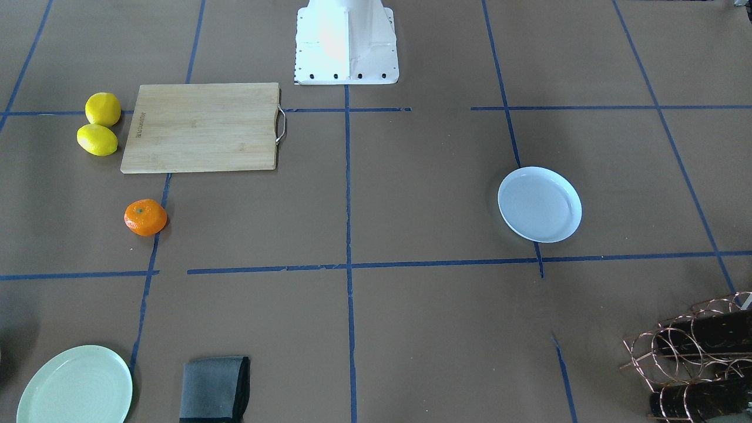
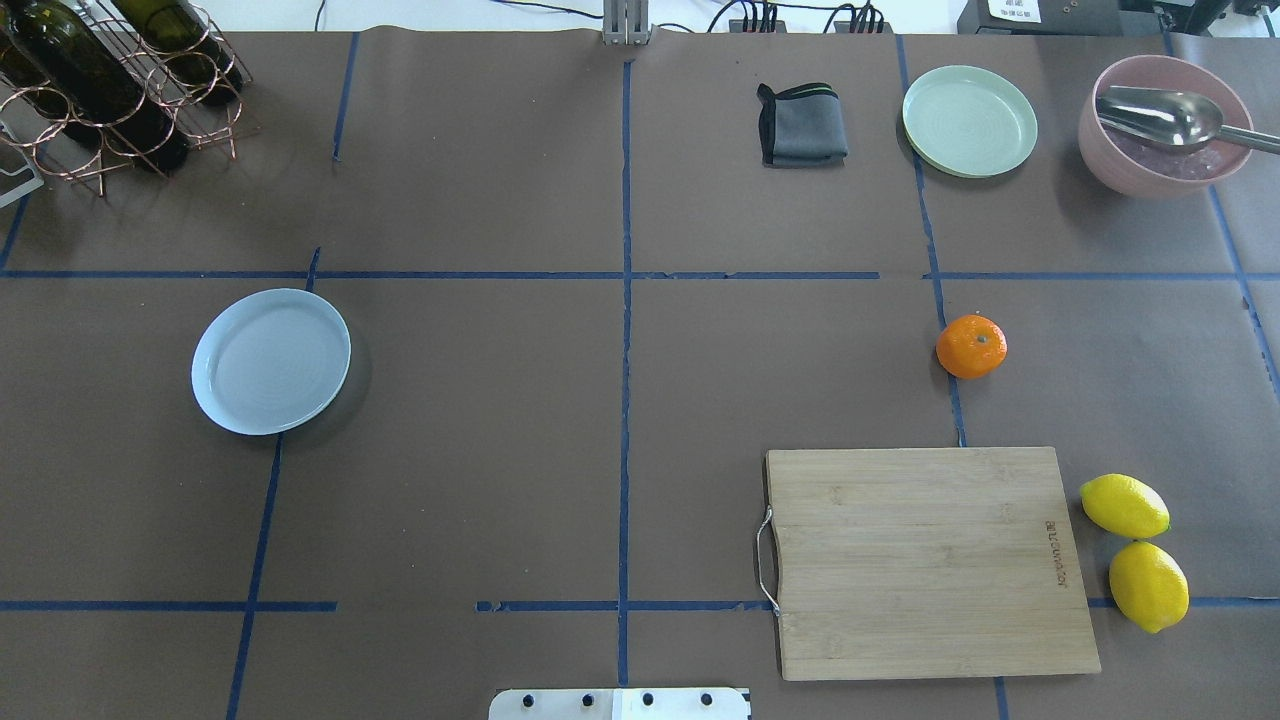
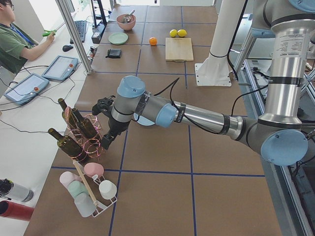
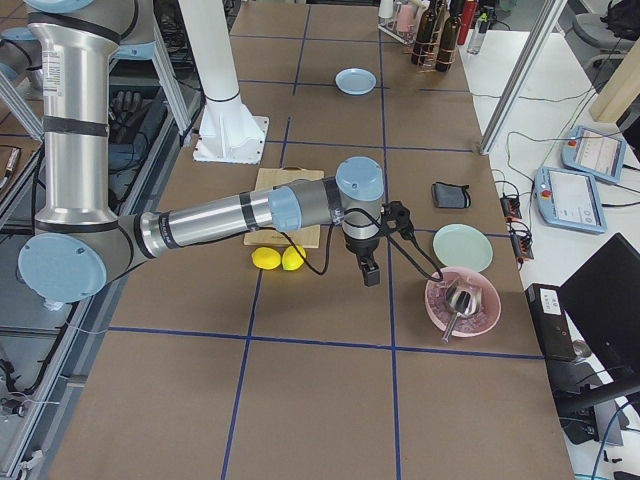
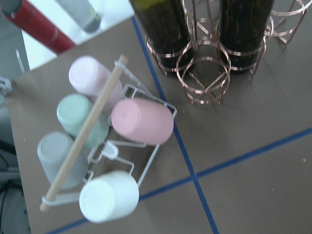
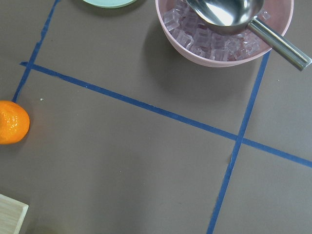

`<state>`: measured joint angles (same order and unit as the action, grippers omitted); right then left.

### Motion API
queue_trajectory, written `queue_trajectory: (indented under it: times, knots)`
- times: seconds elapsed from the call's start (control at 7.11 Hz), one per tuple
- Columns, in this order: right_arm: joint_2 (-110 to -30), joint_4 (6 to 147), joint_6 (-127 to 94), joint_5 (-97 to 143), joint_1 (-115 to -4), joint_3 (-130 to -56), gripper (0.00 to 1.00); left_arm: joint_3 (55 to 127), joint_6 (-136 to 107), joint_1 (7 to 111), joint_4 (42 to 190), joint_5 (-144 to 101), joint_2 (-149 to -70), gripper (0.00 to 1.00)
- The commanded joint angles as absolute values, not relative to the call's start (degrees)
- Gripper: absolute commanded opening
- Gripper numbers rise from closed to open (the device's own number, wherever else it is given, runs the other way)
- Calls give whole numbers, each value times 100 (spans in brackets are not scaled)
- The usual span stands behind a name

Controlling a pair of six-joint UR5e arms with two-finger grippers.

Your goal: Pick orange to plate

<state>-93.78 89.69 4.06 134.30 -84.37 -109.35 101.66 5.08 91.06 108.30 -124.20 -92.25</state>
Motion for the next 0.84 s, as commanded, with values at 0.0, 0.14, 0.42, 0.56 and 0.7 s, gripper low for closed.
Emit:
queue_trajectory:
  times: [0.0,0.14,0.42,0.56,0.7]
  knots:
    - [-9413,8763,396,13482,-8438,-10907,100,10116,-392,8975,11651,-12524,-9185,100]
    - [-9413,8763,396,13604,-8438,-10968,100,10116,-482,8591,12150,-12820,-9011,100]
    - [-9431,8763,299,13729,-8438,-10934,100,10064,-2141,7100,12892,-12676,-8649,100]
    - [-9457,8763,299,13737,-8438,-10942,100,10055,-3206,6458,13363,-11891,-8544,100]
    - [-9457,8763,299,13737,-8438,-10942,100,9915,-4200,5833,13768,-11317,-8491,100]
